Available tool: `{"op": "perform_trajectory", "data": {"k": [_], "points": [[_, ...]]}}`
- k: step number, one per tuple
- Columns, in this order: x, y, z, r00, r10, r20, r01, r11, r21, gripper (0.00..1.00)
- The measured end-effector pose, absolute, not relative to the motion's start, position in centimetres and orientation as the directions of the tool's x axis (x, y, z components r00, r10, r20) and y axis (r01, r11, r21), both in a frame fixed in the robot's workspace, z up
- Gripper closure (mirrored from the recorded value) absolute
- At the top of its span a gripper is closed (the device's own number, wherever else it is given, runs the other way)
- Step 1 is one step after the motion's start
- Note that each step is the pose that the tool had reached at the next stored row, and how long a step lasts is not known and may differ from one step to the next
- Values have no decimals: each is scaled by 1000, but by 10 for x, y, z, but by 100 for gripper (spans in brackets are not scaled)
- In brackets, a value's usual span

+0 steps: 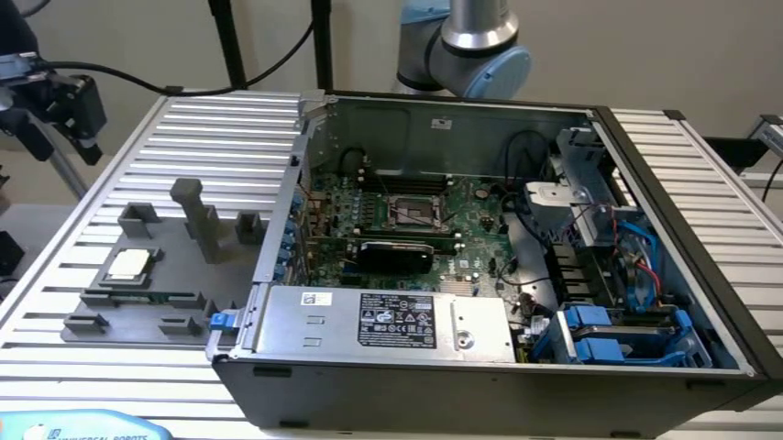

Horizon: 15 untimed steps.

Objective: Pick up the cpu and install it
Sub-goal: 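Pick up the cpu and move it towards the insertion slot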

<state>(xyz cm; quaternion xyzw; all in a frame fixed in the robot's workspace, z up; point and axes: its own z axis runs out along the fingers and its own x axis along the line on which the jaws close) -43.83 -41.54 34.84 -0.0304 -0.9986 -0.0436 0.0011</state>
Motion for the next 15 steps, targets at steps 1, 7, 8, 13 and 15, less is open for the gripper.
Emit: {"op": "perform_trajectory", "data": {"k": [1, 7, 8, 13, 15], "points": [[-437, -416, 347, -998, 59, 5, 59, 994, 87, 40], [-433, -421, 336, -998, 55, 5, 55, 995, 87, 40], [-433, -422, 334, -998, 55, 6, 55, 995, 87, 40], [-431, -425, 327, -999, 53, 6, 53, 995, 84, 40], [-430, -425, 325, -999, 49, 6, 50, 995, 81, 40]]}}
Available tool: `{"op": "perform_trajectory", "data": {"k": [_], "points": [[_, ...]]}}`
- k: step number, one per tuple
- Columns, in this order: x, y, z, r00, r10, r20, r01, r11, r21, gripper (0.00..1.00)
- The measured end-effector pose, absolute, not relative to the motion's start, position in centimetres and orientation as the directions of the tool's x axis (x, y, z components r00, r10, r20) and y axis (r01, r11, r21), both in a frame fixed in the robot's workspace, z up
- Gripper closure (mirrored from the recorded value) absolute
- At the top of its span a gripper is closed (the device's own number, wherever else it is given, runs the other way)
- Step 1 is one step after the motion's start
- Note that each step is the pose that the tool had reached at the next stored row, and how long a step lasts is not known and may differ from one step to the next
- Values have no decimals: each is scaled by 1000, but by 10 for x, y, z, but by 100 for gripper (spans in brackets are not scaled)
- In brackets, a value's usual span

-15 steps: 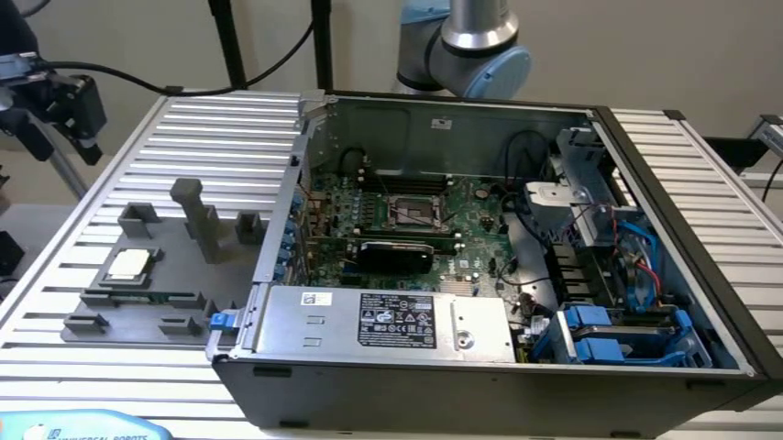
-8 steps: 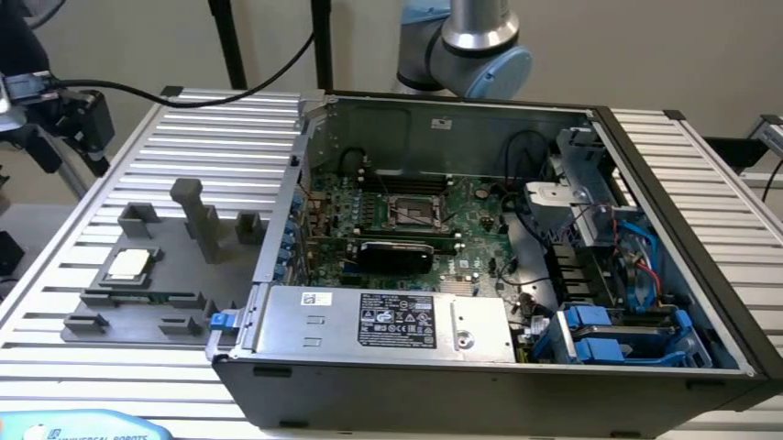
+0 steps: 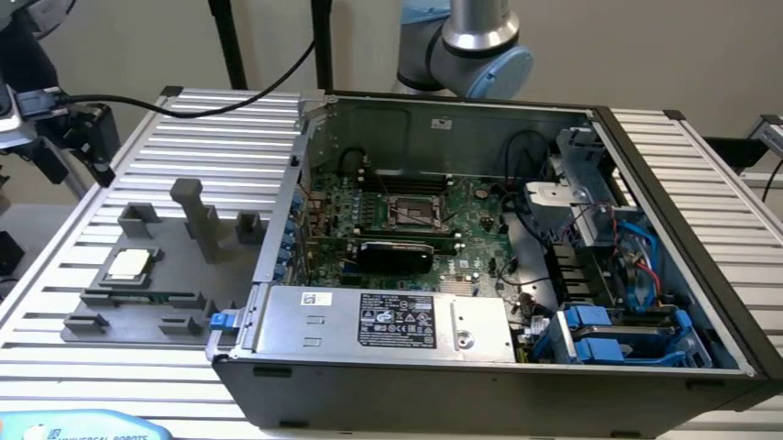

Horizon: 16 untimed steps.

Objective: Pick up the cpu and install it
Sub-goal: 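Pick up the cpu and move it towards the insertion slot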

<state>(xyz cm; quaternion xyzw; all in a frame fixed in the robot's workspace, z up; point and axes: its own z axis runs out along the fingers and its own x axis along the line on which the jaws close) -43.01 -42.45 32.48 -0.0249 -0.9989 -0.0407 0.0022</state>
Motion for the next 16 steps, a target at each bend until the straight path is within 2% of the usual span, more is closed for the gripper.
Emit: {"op": "perform_trajectory", "data": {"k": [16], "points": [[-428, -425, 300, -999, 43, 7, 43, 998, 55, 39]]}}
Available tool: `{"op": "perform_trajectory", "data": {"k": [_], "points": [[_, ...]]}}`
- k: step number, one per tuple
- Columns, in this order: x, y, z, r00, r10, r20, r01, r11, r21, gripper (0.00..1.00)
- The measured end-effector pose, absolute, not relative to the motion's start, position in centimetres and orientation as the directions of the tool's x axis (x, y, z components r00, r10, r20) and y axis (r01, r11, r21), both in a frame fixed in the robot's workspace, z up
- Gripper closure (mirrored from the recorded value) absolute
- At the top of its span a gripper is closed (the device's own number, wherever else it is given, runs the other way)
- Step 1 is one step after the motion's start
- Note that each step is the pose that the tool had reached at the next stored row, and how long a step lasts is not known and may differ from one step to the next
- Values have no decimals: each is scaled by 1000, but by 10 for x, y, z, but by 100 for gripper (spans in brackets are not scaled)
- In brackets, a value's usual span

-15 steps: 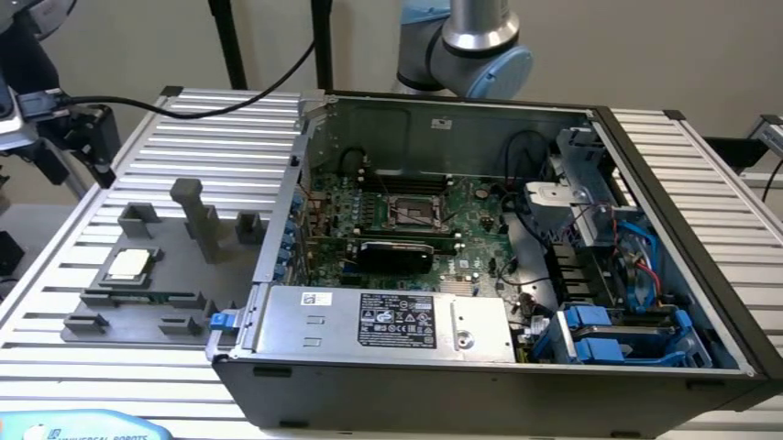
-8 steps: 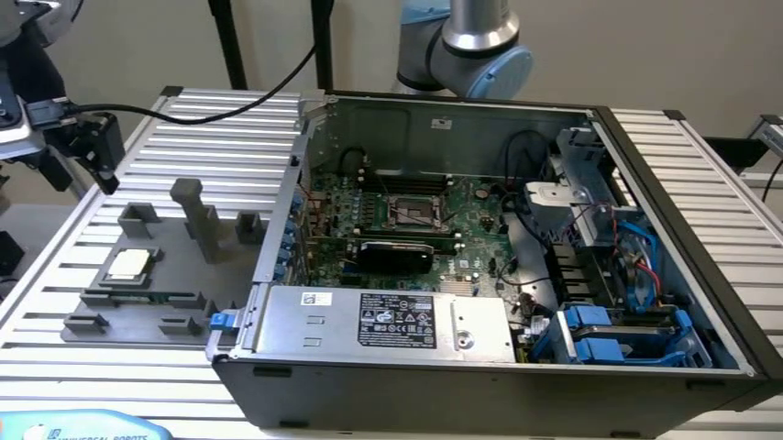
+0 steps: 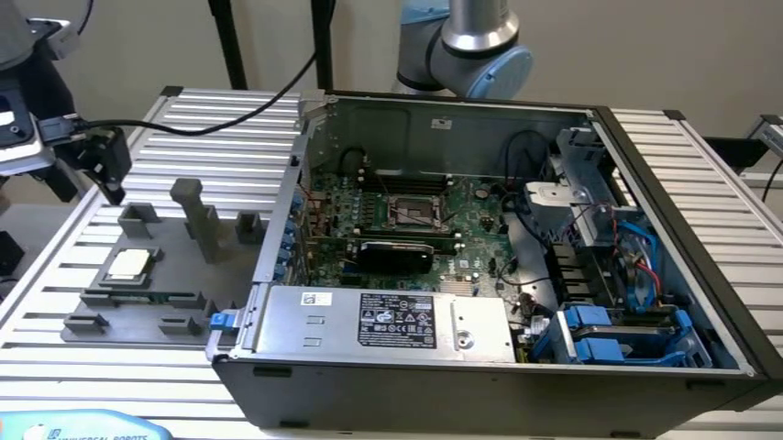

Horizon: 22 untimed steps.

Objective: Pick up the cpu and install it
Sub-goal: 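Pick up the cpu and move it towards the insertion slot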

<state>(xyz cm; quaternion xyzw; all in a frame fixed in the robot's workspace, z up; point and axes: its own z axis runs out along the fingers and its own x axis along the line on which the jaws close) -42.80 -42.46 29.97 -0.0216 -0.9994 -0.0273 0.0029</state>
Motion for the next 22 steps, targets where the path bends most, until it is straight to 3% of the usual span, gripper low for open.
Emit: {"op": "perform_trajectory", "data": {"k": [2, 3, 22], "points": [[-428, -425, 296, -999, 43, 7, 43, 998, 53, 39], [-428, -425, 294, -999, 43, 7, 43, 998, 53, 33], [-428, -427, 260, -999, 43, 7, 43, 998, 47, 33]]}}
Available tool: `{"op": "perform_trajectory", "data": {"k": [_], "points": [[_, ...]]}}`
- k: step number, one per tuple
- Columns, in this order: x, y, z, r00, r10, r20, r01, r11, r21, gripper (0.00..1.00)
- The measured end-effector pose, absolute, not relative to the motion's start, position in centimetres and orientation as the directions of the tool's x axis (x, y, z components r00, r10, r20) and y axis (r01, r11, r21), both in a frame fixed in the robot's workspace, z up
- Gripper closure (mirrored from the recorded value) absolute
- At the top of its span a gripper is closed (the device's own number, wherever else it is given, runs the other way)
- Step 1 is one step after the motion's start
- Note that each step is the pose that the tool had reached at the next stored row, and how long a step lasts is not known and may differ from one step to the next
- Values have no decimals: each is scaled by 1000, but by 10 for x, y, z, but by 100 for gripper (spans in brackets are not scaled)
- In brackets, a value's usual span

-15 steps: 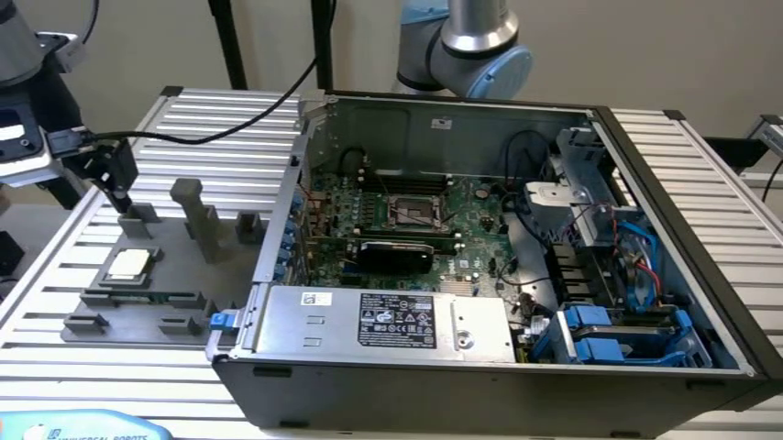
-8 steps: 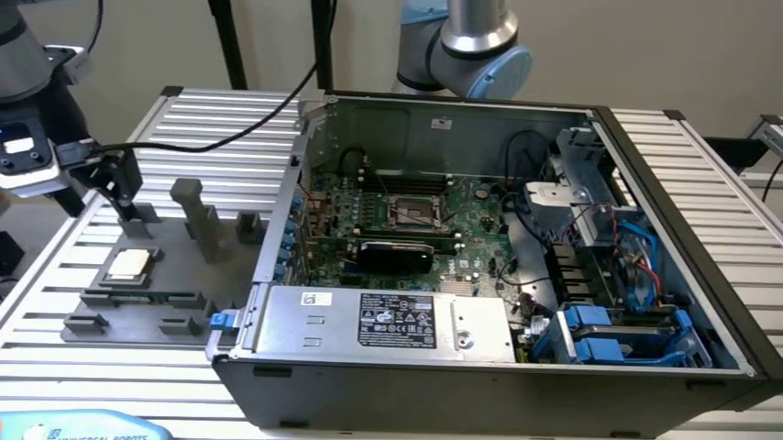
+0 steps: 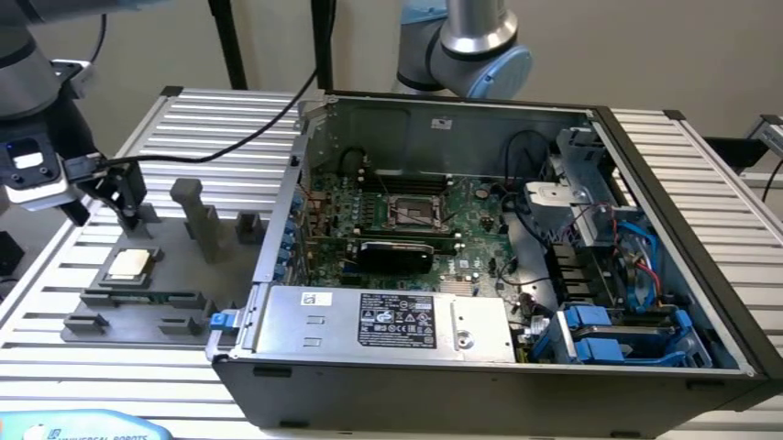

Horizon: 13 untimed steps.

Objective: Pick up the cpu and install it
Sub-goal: 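Pick up the cpu and move it towards the insertion slot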

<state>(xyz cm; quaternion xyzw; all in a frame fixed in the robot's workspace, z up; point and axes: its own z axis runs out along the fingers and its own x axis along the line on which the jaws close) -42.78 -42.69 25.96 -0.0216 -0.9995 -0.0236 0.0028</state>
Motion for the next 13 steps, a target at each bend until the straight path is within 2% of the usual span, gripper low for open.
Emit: {"op": "perform_trajectory", "data": {"k": [13], "points": [[-428, -434, 236, -999, 40, 7, 41, 998, 47, 33]]}}
